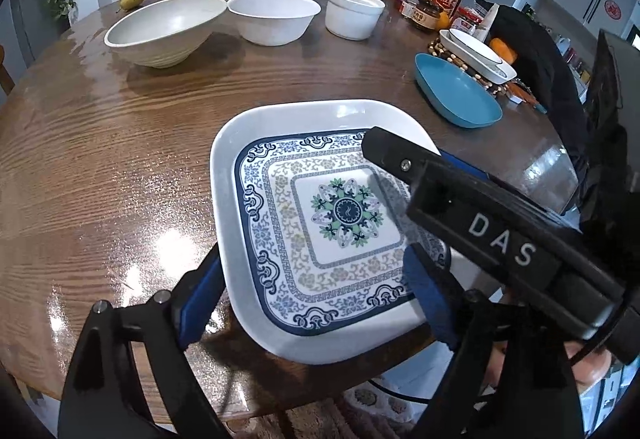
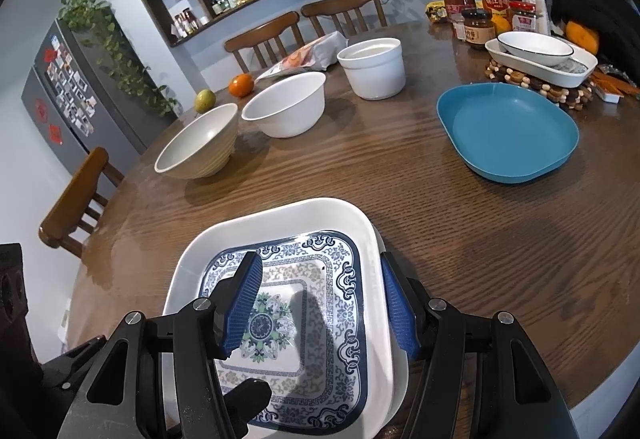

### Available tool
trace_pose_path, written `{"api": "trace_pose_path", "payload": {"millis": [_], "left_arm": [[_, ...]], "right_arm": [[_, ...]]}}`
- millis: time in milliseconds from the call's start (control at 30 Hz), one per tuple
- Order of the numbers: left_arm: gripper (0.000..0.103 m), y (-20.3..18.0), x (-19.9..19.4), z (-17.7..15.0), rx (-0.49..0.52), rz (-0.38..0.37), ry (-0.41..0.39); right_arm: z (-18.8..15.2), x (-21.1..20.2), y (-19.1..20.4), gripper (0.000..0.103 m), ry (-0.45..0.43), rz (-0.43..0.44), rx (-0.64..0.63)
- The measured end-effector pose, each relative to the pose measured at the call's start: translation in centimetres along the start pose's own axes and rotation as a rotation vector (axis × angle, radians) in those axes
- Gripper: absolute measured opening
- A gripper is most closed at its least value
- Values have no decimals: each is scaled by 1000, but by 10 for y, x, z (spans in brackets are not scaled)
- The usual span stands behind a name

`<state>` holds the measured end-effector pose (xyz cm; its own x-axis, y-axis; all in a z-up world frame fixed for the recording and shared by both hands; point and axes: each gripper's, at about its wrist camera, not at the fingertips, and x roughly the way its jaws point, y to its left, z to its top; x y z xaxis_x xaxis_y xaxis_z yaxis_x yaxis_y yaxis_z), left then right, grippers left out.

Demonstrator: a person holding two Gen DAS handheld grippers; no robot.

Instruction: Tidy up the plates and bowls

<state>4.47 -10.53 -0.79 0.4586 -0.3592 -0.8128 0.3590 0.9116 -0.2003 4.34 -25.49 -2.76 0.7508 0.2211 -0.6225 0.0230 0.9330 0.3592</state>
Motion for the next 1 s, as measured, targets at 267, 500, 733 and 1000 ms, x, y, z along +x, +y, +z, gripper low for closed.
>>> {"api": "trace_pose_path", "payload": {"millis": [267,500,733,1000], "left_arm": [[89,4,-9,0,8,-9,-24],[89,12,-12,-1,-22,-14,-29],[89,17,-20,-1,-35,-23,-55],[89,25,-28,-4,-63,-23,-82]], "right_arm": [[0,-2,-2,62,-10,-5,-5],[-1,-6,0,62,-33,-71,-20],[-1,-11,1,62,-40,-54,-19],[-4,-26,6,62,-70,-51,-35]]}}
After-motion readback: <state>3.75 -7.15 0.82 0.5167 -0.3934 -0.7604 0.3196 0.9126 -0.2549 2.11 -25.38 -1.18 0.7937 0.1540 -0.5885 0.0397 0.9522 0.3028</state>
